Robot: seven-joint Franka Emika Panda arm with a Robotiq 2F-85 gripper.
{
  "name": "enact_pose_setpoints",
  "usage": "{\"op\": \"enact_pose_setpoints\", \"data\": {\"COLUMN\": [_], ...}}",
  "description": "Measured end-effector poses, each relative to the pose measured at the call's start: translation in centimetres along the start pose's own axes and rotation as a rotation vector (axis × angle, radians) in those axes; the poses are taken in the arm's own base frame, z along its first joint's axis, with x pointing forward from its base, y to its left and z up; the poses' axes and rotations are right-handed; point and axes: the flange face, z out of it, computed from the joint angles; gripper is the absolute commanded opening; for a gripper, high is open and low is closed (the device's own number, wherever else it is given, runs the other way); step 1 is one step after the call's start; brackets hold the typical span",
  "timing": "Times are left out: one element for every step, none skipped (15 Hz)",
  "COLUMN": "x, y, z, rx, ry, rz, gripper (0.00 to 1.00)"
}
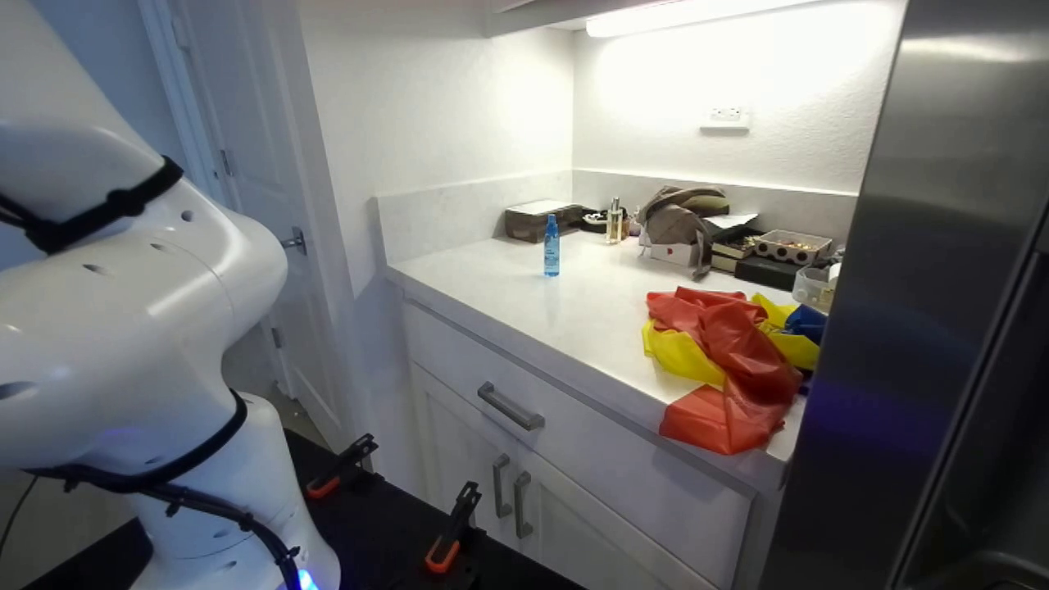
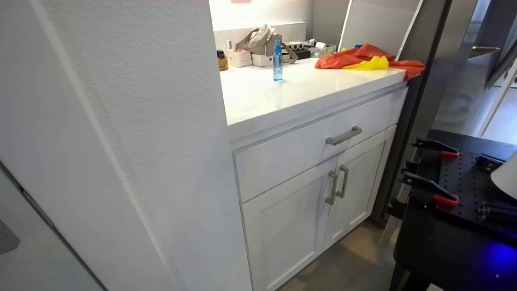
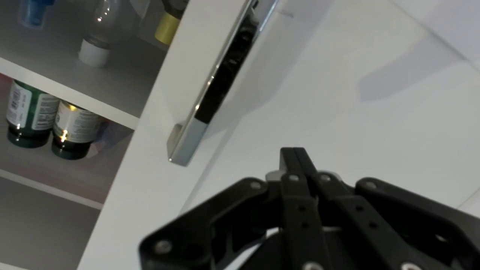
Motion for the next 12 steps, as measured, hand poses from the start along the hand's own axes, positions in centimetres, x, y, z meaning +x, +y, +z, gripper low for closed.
{"op": "enact_pose_setpoints", "data": {"x": [-0.1,-0.2,-0.4,-0.6,-0.8,-1.1,-1.4,-1.7,-2.0,-2.2,-2.4,-2.6], "y": [0.2,0.5,0.7,1.0,1.2,1.4,1.6,1.9,2.2,2.5,2.8,3.0], "z": [0.2,0.4,0.5,0.7,0.9,1.2,1.5,1.8,2.2,2.5,2.8,3.1], "rx": [-0.006,-0.012,-0.017,-0.021,-0.023,-0.023,-0.023,-0.024,-0.026,-0.028,-0.03,-0.032], "ry": [-0.004,-0.008,-0.01,-0.014,-0.018,-0.022,-0.025,-0.028,-0.031,-0.034,-0.036,-0.037], "rz": [0.01,0.02,0.027,0.032,0.036,0.041,0.047,0.052,0.057,0.061,0.065,0.068], "gripper": [0.0,0.0,0.0,0.0,0.0,0.0,0.0,0.0,0.0,0.0,0.0,0.0]}}
